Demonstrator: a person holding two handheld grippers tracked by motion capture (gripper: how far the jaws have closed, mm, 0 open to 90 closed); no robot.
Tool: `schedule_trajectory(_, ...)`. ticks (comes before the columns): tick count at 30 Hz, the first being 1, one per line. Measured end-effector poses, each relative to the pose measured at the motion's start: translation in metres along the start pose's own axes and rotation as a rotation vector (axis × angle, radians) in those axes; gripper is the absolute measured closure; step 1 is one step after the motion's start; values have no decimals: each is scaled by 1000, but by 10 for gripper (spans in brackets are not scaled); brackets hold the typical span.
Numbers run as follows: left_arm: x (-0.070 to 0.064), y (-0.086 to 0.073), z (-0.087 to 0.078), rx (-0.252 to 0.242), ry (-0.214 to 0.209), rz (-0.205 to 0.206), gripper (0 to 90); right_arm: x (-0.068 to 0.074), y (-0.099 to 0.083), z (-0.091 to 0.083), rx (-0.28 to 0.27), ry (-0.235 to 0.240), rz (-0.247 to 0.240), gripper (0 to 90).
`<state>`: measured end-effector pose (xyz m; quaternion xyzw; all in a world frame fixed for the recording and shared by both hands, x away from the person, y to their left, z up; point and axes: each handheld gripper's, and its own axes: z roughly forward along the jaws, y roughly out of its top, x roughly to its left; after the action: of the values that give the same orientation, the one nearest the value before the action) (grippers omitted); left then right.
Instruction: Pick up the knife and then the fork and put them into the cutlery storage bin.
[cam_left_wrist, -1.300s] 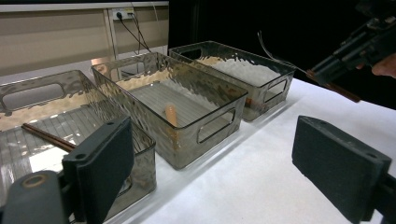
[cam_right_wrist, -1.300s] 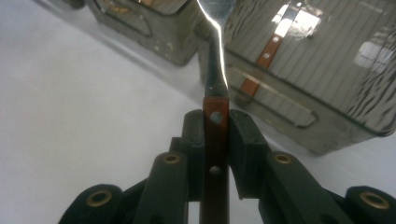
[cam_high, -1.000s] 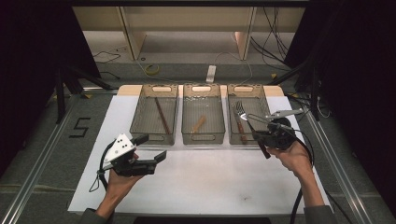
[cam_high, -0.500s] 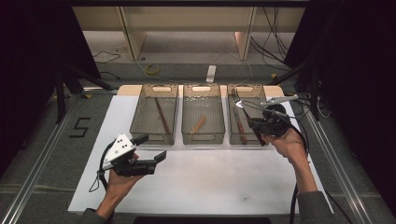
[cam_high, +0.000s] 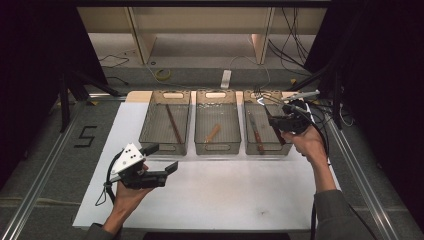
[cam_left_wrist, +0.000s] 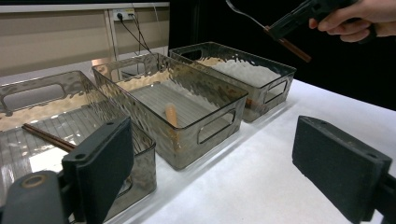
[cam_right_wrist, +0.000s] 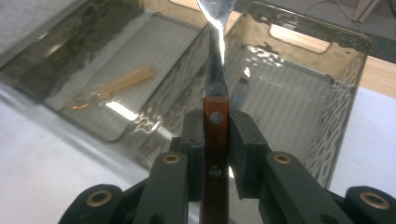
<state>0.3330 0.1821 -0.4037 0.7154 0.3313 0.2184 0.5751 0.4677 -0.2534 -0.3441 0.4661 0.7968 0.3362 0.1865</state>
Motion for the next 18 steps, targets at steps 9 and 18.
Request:
schedule_trajectory(9, 0, 0, 0, 0, 0, 3, 123, -7, 14, 17, 14, -23, 26, 774)
schedule_trajectory(18, 0, 0, -1, -2, -3, 2, 123, -12, 19, 38, 41, -47, 68, 774)
